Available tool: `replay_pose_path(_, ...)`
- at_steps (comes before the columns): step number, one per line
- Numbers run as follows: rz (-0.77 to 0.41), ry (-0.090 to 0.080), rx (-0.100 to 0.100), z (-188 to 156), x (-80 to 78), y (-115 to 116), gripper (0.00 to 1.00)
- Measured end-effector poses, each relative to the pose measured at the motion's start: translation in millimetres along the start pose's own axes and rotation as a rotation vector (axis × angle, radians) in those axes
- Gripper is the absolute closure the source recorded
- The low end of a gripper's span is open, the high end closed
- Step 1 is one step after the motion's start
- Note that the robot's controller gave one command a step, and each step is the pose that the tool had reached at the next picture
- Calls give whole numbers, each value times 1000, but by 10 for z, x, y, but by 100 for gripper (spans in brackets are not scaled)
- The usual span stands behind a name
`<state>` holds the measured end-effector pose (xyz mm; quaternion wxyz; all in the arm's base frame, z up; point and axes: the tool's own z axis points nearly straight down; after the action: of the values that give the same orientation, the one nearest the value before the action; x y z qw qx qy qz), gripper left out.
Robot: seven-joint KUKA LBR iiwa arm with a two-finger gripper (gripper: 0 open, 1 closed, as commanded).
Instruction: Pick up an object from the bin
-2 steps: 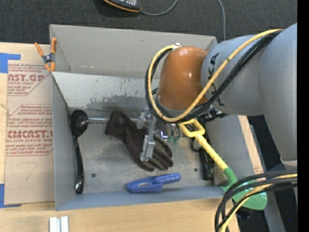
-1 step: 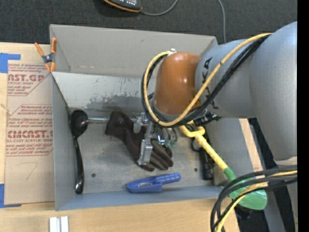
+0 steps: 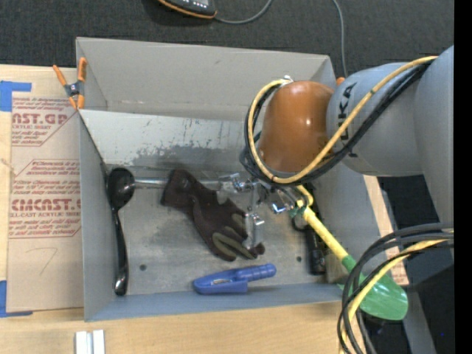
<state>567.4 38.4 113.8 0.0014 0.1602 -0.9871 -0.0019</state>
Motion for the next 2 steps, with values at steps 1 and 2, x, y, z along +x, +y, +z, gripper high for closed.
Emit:
replay_pose_path(1, 309, -2, -3, 37, -13, 395, 0)
replay_pose_path(2, 53, -3, -2, 433, -67, 259, 0)
